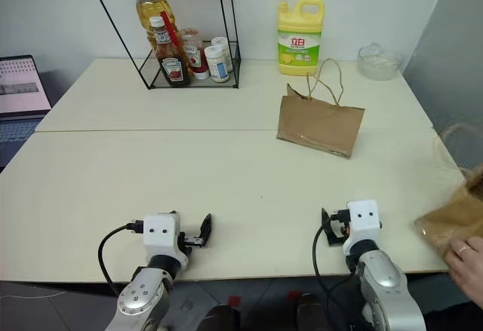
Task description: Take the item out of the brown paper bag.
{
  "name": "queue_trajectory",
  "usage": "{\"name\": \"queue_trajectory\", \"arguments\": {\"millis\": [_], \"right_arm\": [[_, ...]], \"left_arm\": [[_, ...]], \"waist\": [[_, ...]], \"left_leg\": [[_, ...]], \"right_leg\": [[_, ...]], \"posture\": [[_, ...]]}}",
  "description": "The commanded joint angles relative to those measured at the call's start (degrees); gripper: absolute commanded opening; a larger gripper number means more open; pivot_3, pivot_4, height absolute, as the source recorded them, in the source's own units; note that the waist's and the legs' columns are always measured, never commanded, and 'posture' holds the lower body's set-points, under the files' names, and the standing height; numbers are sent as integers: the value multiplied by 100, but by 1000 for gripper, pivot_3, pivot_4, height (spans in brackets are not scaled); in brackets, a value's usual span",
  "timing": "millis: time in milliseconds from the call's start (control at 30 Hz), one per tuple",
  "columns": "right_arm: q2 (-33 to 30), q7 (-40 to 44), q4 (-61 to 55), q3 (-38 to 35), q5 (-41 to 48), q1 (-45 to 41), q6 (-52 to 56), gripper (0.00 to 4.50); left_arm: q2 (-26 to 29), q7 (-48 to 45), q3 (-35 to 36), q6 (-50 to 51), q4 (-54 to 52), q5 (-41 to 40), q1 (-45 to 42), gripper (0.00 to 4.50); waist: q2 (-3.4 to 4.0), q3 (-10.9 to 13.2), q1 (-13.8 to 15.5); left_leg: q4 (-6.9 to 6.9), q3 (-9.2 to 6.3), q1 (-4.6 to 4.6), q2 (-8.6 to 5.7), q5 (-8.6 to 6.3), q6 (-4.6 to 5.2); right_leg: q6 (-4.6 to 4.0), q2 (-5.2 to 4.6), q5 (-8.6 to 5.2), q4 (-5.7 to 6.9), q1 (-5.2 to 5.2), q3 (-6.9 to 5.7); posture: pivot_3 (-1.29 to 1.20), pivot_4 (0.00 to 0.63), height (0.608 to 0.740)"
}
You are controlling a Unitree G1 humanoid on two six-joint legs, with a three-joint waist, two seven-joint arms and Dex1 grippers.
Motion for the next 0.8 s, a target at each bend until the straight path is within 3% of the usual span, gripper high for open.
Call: {"name": "queue_trajectory", "arguments": {"millis": [33, 533, 800], "right_arm": [[-25, 25, -175, -29, 18, -22, -145, 4500], [24, 19, -112, -64, 66, -139, -146, 4500], [-809, 820, 56, -618, 587, -1282, 24, 4500]], "left_arm": [[62, 44, 77, 114, 137, 117, 131, 4465], [296, -405, 173, 64, 274, -237, -107, 4465], [1520, -2119, 373, 1050, 247, -1399, -2128, 4465]], "waist": [[0, 0, 0], [1, 0, 2], [-11, 17, 16]], "left_leg": [[0, 0, 0, 0, 0, 0], [-1, 0, 0, 0, 0, 0], [4, -7, -17, -1, 1, -2]], "right_leg": [[0, 0, 0, 0, 0, 0], [-1, 0, 0, 1, -1, -1], [1, 0, 2, 0, -7, -12]], "posture": [[0, 150, 740], [0, 150, 740], [0, 150, 740]]}}
